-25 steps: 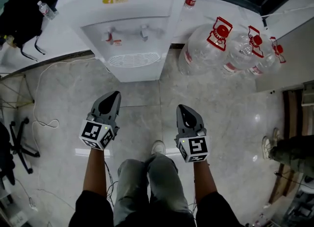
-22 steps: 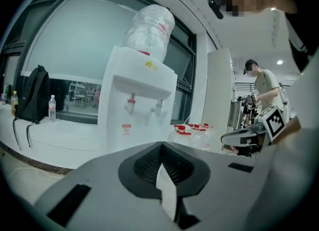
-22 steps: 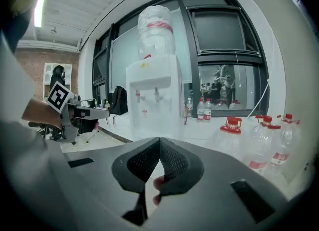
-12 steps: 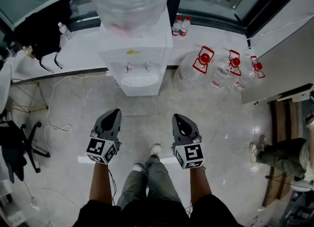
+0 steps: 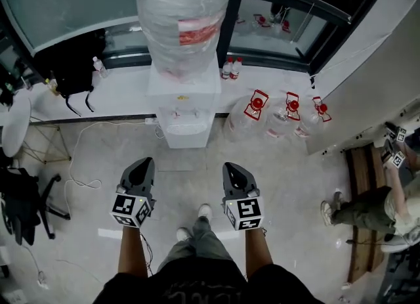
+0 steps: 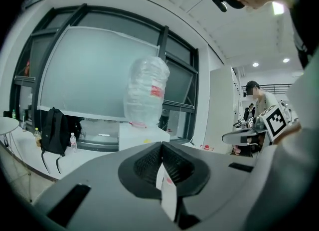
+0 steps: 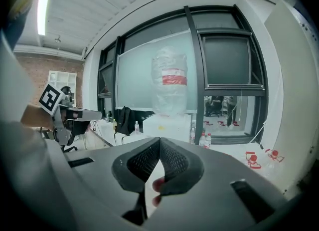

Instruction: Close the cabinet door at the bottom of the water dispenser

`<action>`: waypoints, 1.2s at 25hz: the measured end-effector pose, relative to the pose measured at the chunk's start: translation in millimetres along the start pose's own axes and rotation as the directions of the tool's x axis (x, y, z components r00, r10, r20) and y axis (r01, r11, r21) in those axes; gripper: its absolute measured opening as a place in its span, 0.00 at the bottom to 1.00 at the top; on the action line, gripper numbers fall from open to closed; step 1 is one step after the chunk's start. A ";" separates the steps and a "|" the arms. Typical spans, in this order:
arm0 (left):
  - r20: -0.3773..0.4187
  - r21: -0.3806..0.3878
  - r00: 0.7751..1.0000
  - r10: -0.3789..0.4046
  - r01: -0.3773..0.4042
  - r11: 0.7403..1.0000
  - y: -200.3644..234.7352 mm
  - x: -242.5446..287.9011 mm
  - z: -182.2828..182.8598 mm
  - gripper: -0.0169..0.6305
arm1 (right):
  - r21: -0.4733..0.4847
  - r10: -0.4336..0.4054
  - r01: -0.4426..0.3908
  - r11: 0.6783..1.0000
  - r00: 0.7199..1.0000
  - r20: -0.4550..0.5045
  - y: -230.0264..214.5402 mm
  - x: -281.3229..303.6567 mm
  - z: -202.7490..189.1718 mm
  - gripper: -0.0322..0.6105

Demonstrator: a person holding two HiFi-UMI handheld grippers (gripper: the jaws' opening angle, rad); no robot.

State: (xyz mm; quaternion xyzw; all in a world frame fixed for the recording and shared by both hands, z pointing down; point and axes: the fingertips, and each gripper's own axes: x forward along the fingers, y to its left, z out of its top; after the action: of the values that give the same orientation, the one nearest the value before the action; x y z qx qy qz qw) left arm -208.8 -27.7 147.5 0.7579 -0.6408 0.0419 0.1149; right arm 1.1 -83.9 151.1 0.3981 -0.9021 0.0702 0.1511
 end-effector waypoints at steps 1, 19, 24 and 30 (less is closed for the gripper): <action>0.007 0.004 1.000 0.005 -0.005 1.000 -0.9 -7.5 7.0 0.05 | -0.008 -0.005 0.005 1.000 1.000 0.003 2.1 -5.7 4.0 0.07; 0.013 0.003 0.998 0.058 -0.058 0.998 -14.1 -61.3 60.3 0.05 | -0.063 -0.065 0.068 0.996 0.996 0.055 9.3 -64.5 66.0 0.07; 0.034 0.000 0.997 0.074 -0.074 0.997 -14.6 -68.1 72.0 0.05 | -0.071 -0.056 0.062 0.996 0.995 0.079 15.1 -68.3 76.2 0.07; 0.043 0.006 0.995 0.089 -0.090 0.996 -16.4 -75.5 74.0 0.05 | -0.079 -0.045 0.052 0.996 0.995 0.089 21.3 -71.2 78.3 0.07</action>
State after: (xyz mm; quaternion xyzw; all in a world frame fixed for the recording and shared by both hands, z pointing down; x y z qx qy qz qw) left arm -212.2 30.5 57.8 0.7296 -0.6762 0.0334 0.0964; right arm 13.7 -39.2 53.6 0.4159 -0.9000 0.0124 0.1296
